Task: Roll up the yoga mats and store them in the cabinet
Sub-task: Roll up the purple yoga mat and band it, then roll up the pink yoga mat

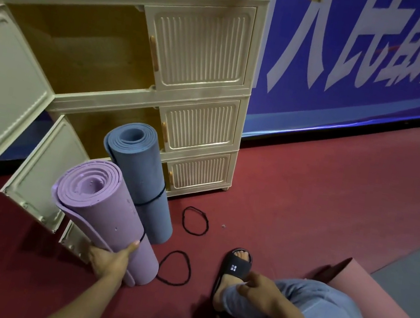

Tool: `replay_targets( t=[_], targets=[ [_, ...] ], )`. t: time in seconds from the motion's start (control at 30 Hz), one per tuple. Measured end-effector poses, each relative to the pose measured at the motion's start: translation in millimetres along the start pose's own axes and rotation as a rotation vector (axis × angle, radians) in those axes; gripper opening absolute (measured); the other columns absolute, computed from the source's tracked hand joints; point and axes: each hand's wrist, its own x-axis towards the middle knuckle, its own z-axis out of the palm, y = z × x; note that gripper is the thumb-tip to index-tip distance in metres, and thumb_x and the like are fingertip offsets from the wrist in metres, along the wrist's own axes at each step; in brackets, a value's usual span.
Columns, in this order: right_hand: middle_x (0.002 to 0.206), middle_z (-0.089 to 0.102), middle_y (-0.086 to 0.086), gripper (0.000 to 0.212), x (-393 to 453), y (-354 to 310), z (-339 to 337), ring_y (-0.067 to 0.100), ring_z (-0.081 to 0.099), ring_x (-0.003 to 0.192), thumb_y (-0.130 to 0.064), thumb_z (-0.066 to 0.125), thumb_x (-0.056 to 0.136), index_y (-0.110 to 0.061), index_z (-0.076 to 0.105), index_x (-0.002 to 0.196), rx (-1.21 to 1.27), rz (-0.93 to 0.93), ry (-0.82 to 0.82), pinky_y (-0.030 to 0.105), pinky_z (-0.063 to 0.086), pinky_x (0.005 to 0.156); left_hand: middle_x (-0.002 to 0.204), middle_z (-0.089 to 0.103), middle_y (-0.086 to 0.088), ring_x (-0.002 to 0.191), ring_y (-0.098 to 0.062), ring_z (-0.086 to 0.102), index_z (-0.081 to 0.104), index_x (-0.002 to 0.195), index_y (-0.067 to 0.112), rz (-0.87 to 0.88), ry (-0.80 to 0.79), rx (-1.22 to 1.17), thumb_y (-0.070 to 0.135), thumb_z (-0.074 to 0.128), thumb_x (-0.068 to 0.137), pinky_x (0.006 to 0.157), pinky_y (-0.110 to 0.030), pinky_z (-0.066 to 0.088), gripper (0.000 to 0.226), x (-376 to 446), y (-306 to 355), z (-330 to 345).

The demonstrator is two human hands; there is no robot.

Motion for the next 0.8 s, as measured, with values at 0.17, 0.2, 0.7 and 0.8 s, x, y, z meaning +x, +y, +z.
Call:
replay_targets(
  t=[0.17,0.2,0.7,0.8],
  targets=[
    [0.122,0.068,0.002,0.04,-1.6,-0.5,-0.7,0.017,0.062,0.112,-0.034,0.064,0.094,-0.016,0.061,0.13,0.0,0.006,-0.008,0.025,0.046,0.093,0.148,0.041,-0.032,0.133,-0.05,0.046,0.031,0.147,-0.004,-0.035,-0.009,0.013,0.036,0.105,0.042,0.111,-0.059,0.041,0.135,-9.0,1.3,4.4],
    [0.122,0.069,0.002,0.04,-2.2,-0.9,-0.8,0.016,0.062,0.111,-0.035,0.064,0.094,-0.016,0.061,0.129,0.005,0.008,-0.009,0.025,0.046,0.093,0.148,0.039,-0.032,0.133,-0.051,0.045,0.03,0.147,-0.004,-0.058,-0.017,0.037,0.039,0.105,0.04,0.11,-0.059,0.042,0.137,-10.1,-0.9,7.0],
    [0.077,0.075,0.006,0.024,-30.7,-11.1,-69.2,0.029,0.072,0.083,-0.009,0.067,0.093,-0.021,0.066,0.071,0.446,-0.052,0.521,0.038,0.056,0.08,0.137,0.056,-0.008,0.116,-0.024,0.057,0.056,0.134,0.013,0.277,-0.713,0.136,0.032,0.082,0.084,0.093,-0.027,0.044,0.059,-224.9,89.8,113.1],
    [0.071,0.073,0.006,0.022,-57.7,17.4,-119.9,0.029,0.074,0.077,-0.007,0.066,0.093,-0.02,0.068,0.075,0.535,-0.009,0.653,0.047,0.06,0.078,0.127,0.063,-0.003,0.115,-0.02,0.059,0.063,0.121,0.018,0.554,-0.893,0.165,0.035,0.08,0.085,0.095,-0.027,0.044,0.044,-296.0,133.9,141.4]
  ],
)
